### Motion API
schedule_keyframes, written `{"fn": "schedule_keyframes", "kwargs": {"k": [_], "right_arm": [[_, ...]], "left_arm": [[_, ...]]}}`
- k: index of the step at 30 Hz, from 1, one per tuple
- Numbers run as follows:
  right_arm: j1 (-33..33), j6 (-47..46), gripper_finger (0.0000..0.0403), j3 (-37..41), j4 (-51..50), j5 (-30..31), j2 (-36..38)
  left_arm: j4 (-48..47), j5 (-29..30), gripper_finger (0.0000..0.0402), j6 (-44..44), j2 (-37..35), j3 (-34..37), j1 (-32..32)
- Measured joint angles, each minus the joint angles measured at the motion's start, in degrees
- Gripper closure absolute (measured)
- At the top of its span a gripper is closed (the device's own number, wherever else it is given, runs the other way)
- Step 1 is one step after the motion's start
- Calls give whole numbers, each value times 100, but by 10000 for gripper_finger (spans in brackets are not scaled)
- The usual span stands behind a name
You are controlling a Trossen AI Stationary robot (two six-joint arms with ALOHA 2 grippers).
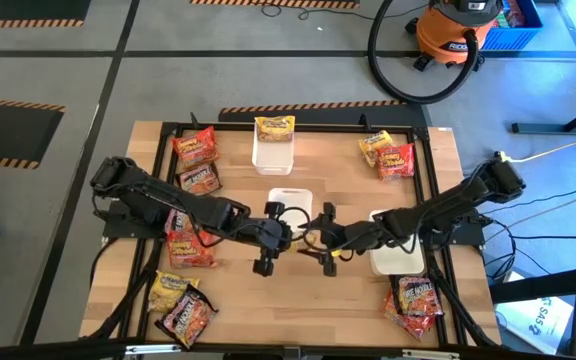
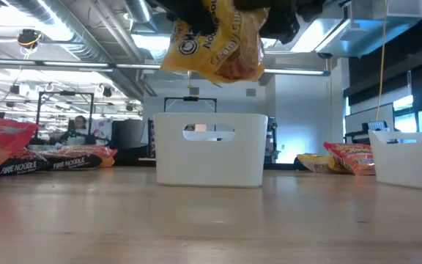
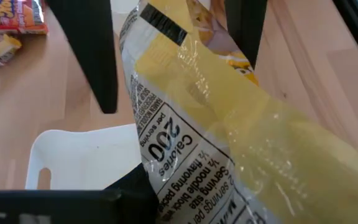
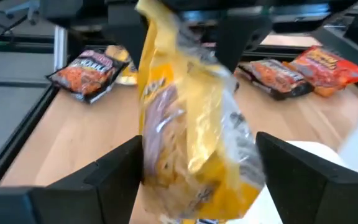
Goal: Sort Maruchan noodles
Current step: Put the yellow noodle pack into the top white bin
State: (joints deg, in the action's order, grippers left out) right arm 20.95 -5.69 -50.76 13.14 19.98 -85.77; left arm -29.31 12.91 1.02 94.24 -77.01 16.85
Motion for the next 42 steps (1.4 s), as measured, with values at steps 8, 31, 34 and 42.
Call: {"fn": "schedule_keyframes", "kwargs": {"k": [8,31,34,42], "right_arm": [[0,36,169,4,39,-410,-77],[310,-51,310,70,-934,1028,661],[454,-242,303,384,-916,1362,947],[388,-143,304,2006,1619,1329,1541]], "left_arm": [[72,-25,269,2,0,-1,-3],[-993,590,204,297,-907,71,367],[-744,559,204,180,-1142,497,370],[1885,509,204,-316,-1957,2268,19]]}}
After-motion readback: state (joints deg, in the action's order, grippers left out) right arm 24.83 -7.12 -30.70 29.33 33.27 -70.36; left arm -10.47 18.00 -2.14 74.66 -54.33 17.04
